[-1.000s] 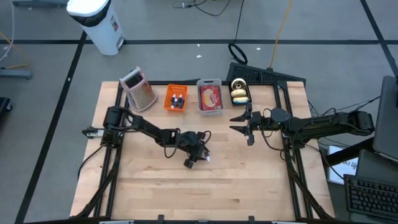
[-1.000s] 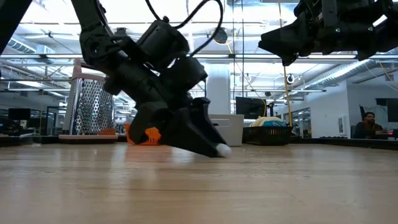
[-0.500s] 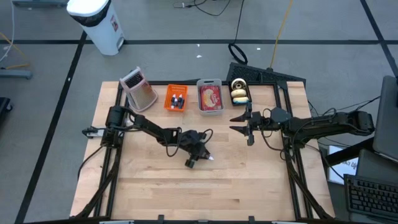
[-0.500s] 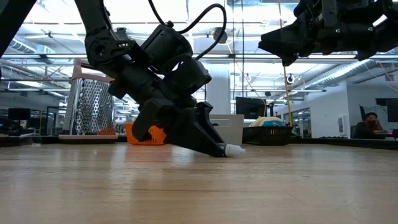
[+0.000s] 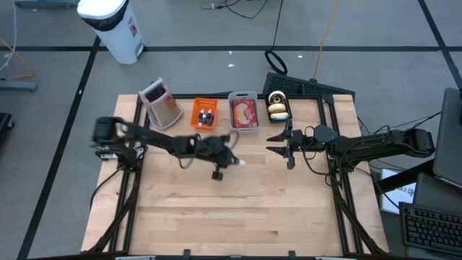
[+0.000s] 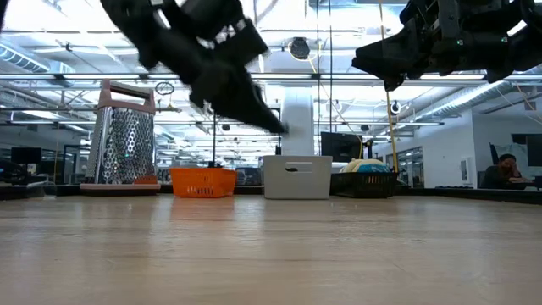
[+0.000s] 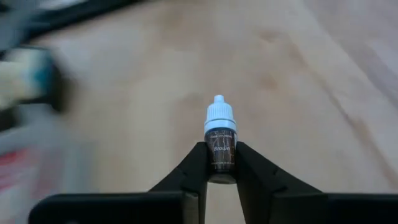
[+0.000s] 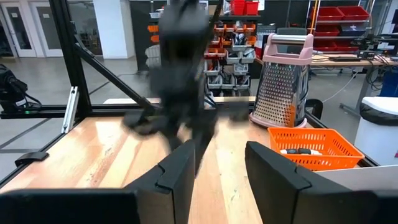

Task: Pick & Place Food Item
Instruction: Put the brown food coloring bottle into the orange bin

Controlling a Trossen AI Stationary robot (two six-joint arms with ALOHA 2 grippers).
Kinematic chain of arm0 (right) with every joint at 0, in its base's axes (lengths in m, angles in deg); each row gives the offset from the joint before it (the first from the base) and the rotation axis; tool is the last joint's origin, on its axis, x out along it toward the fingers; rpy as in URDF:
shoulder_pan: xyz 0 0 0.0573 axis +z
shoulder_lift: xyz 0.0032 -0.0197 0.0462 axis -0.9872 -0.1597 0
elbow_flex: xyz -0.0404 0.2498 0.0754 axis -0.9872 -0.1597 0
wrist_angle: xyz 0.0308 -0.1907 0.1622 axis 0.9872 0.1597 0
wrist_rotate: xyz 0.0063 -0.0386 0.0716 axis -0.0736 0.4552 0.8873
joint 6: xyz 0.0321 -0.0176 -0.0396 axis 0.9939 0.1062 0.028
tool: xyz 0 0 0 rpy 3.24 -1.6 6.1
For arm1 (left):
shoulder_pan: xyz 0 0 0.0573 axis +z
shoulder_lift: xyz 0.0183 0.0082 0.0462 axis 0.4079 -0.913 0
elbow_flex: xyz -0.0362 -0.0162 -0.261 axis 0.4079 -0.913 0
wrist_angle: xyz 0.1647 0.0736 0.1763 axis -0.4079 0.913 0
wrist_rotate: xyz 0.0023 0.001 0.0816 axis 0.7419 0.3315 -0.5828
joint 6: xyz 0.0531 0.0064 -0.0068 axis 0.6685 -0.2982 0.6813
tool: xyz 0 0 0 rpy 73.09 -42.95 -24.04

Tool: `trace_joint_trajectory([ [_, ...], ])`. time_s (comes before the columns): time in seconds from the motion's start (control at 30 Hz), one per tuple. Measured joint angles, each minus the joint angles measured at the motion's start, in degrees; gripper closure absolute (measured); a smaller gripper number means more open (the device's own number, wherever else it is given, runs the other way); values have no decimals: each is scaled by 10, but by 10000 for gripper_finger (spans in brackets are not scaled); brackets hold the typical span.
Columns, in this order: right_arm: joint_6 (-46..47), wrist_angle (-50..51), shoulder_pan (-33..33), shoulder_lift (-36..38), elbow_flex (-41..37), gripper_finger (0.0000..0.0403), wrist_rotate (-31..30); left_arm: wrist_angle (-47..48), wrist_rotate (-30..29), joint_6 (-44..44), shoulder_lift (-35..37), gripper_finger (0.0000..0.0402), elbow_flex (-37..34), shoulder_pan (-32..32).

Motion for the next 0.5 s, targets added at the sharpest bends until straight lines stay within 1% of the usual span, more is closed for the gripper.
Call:
trace_joint_trajectory([
  [0.1, 0, 0, 0, 0, 0, 273, 0, 58, -30, 1, 78, 338, -2, 30],
  [0.17, -1, -1, 0, 0, 0, 273, 0, 85, -40, -6, 123, 344, -19, 60],
  [0.23, -2, 0, 0, 0, 0, 273, 0, 97, -45, -24, 161, 352, -42, 98],
  [0.33, -4, 0, -2, 0, 0, 273, 0, 95, -52, -66, 212, 352, -86, 157],
  [0.37, -7, 0, -3, 0, 0, 273, 0, 95, -66, -84, 223, 352, -101, 176],
  [0.43, -18, -1, -9, 0, 0, 273, 0, 98, -113, -137, 238, 352, -130, 214],
  [0.5, -24, -6, -16, 0, 0, 273, -2, 99, -157, -187, 240, 350, -148, 248],
])
